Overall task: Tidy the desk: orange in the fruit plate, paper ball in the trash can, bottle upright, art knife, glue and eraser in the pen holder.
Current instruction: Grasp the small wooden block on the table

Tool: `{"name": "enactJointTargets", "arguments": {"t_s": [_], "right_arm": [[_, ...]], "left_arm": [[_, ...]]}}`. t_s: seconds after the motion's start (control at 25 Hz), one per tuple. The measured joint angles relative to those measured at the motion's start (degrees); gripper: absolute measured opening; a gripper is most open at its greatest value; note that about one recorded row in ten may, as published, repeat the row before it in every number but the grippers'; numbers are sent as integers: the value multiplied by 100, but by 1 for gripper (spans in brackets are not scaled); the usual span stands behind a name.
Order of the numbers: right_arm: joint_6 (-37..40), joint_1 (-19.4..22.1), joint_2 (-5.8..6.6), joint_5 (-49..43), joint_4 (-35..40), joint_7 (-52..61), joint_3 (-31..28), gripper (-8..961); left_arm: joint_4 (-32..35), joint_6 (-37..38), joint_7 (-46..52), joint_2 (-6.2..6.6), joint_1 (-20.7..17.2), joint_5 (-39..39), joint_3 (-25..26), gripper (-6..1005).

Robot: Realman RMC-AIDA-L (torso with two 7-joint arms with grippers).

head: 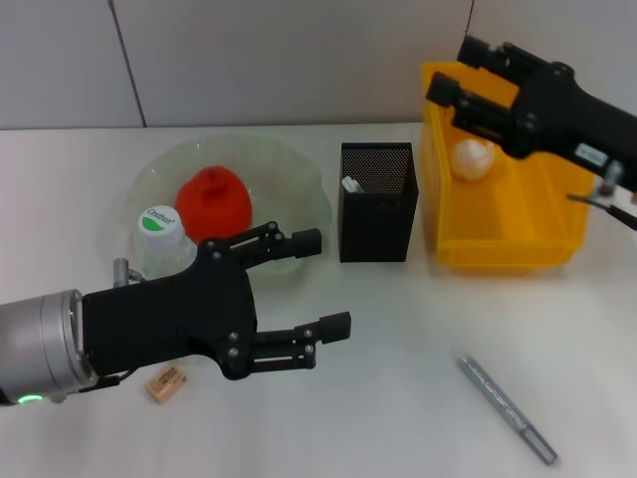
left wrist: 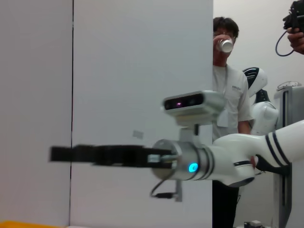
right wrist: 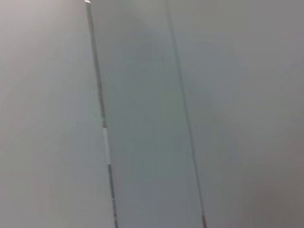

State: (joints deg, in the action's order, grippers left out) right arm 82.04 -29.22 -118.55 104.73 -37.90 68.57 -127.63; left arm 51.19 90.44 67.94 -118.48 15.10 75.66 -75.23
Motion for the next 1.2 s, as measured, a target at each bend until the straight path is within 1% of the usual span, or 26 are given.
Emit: {"name": "enactJointTargets", "arguments": {"t_s": [0.04,0.08,0.2,0.24,0.36,0.44,0.48,0.64,0.72,0.8,0.84,0.92,1.0,1.04,1.08,1.2], "right_arm": [[313,129,16,0,-25,-131,-2,700],[313,129,16,0,-25,-131,-2,700],[531,320,56,-38,-36,-200,5,700],[576,440,83,-132,-37,-205,33,699],[659,526,92,-330,-33,-238,40,699],[832,654,75,-723,-12,-377,38,699],[832,654,75,-723,-12,-377,38,699],[950,833,13,-1264,16,-552,42,699],[942,846,3,-1345,40,-556,38,699],[901,875,-15,-1446,82,-557,17,699],[856,905,-27,-1491,116,-573,7,699],[835,919,-28,-1495,124,-588,8,699],[812,937,-33,-1497,136,-617,6,700],[803,941,-36,-1499,153,-636,1,700],[803,941,-36,-1499,153,-636,1,700],[744,917,-37,-1502,178,-636,-5,700]], "left_arm": [[-54,-14,-21,0,4,1,0,835],[-54,-14,-21,0,4,1,0,835],[-114,-35,-25,0,8,2,1,835],[-130,-56,-34,1,0,2,0,835],[-138,-81,-89,8,-23,2,0,834],[-138,-81,-194,17,-87,5,0,834],[-138,-81,-194,17,-87,5,0,834],[-92,-51,-202,26,-190,60,6,834],[-68,-50,-196,28,-212,102,8,834],[20,-49,-153,33,-258,254,21,834],[176,-55,-99,33,-340,469,40,834],[242,-65,-82,33,-374,546,47,834],[450,-103,33,28,-477,764,61,834],[673,-128,222,27,-535,972,69,834],[673,-128,222,27,-535,972,69,834],[1154,-201,763,28,-579,1482,71,834]]}}
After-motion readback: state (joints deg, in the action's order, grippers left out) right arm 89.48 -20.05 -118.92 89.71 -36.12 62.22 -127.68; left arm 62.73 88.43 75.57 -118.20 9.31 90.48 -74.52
